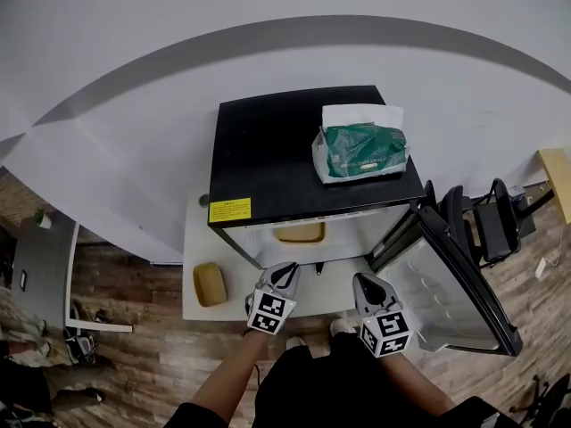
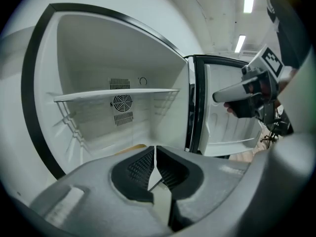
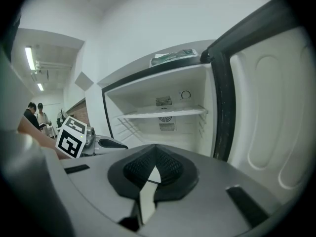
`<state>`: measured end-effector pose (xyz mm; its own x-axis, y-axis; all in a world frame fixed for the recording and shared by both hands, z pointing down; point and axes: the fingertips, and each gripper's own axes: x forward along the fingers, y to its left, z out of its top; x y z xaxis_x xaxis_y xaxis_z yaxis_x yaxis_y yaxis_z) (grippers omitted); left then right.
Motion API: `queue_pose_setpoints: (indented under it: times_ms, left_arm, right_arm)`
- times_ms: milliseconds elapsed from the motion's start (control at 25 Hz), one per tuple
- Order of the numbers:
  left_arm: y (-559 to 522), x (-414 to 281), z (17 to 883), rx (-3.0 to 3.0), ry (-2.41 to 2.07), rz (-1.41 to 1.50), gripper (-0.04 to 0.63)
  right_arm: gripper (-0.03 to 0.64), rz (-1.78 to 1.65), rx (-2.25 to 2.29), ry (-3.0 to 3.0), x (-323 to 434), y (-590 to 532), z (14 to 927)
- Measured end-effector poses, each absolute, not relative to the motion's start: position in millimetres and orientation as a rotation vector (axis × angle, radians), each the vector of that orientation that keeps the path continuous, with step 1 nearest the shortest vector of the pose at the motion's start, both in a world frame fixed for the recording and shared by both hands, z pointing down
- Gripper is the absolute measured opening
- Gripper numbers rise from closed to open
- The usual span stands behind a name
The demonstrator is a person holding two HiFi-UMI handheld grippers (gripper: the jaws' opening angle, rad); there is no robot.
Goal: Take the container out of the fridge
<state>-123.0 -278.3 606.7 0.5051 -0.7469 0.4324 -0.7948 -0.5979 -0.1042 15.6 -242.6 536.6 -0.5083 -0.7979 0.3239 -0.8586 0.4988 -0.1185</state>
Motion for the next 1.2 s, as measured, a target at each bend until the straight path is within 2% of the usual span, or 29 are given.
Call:
queue_pose_setpoints:
  times_ms: [320, 440, 680, 1200]
  left_arm:
    - [-296, -123, 620, 2.659, -1.283, 0.736, 0.029]
    - [-300, -117, 628, 2.67, -1.193, 0.729, 0.154]
    - [-319, -113, 652, 2.712, -1.114, 0.971, 0.271]
    - [-350, -100, 722, 2.688, -0.845, 1.393, 0.29]
  right_arm:
    - [0.0, 0.381, 1.408, -2.493, 8, -239, 540]
    - [0.0, 0.38, 1.419, -2.493, 11, -242, 537]
    - [0.0, 0.367, 1.437, -2.483, 17, -247, 534]
    - [0.0, 0.391, 1.514, -2.425, 45, -252, 540]
